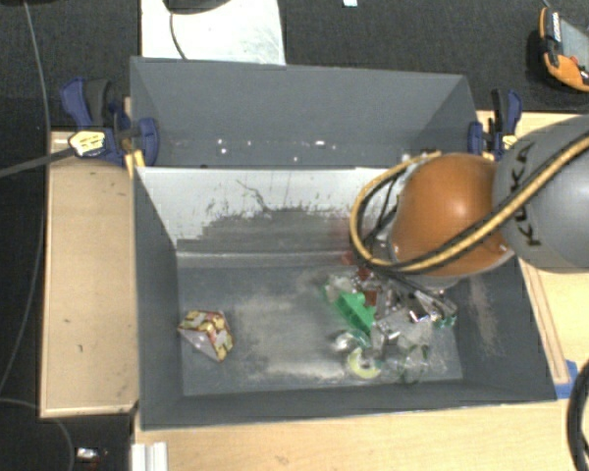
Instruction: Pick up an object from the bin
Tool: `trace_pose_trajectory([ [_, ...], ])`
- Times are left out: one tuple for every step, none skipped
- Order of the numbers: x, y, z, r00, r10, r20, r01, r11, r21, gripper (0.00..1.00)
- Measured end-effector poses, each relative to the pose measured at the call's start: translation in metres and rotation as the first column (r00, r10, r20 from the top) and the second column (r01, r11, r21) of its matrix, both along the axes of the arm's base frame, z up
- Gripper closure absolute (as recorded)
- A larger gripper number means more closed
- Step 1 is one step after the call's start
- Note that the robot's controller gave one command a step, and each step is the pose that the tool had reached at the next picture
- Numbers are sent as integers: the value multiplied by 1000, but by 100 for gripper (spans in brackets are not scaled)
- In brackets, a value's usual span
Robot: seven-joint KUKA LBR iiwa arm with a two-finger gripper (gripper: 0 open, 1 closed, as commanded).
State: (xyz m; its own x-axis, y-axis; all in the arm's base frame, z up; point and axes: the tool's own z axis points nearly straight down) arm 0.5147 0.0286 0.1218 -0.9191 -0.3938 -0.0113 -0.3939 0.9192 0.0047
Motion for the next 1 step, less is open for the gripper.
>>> trace_pose_trajectory([
  [7,-8,-49,882,-471,-5,471,882,-3,100],
])
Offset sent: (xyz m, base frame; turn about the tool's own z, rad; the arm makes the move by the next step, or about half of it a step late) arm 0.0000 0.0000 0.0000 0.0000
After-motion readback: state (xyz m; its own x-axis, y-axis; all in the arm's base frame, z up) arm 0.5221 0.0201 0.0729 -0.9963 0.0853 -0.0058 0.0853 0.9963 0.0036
